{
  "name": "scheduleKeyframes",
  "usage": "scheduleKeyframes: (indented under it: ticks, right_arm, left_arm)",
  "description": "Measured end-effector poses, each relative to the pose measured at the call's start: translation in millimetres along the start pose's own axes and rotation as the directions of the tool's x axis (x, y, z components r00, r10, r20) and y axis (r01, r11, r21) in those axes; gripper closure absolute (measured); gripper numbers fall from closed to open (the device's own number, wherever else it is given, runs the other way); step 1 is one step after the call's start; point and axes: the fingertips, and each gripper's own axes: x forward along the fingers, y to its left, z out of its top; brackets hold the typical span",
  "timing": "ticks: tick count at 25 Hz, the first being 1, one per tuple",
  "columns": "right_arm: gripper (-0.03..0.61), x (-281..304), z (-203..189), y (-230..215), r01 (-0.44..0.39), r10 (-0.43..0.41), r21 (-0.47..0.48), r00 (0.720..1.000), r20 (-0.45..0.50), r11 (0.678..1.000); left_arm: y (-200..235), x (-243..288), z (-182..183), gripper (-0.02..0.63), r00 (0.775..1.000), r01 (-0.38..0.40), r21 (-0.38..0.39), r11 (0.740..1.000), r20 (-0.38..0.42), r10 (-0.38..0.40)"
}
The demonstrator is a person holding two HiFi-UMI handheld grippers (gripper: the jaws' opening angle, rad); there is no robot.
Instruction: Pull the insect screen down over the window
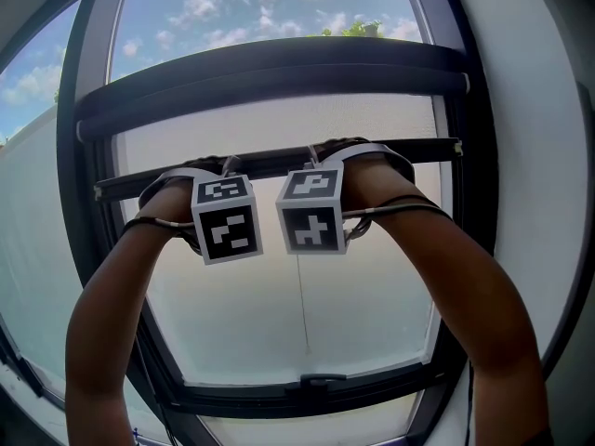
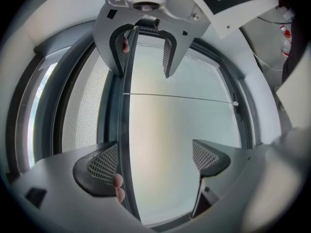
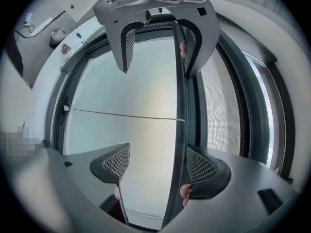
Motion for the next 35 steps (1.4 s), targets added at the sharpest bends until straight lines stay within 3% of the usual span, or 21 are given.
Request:
scheduleKeyframes:
  ticks: [6,14,23,30,35]
  right_arm:
    - [0.212,-2,3,5,-0.035,0.034,0.026,0.999,0.03,0.999]
    - [0.212,8,8,74,-0.153,0.153,-0.024,0.988,0.026,0.988]
    - [0.212,8,15,113,-0.18,0.175,0.042,0.98,0.093,0.983]
    - [0.212,14,22,156,-0.221,0.216,0.037,0.971,0.105,0.975]
    - [0.212,13,21,171,-0.224,0.221,0.022,0.971,0.086,0.974]
  left_arm:
    - [-6,-1,0,0.127,0.999,0.032,-0.005,0.999,0.011,-0.032]
    - [-76,13,4,0.127,0.977,0.209,0.004,0.978,0.034,-0.209]
    - [-112,21,10,0.127,0.979,0.197,-0.003,0.98,0.063,-0.196]
    - [-155,31,10,0.128,0.967,0.241,-0.006,0.971,0.088,-0.239]
    - [-169,32,14,0.129,0.969,0.231,-0.015,0.973,0.092,-0.228]
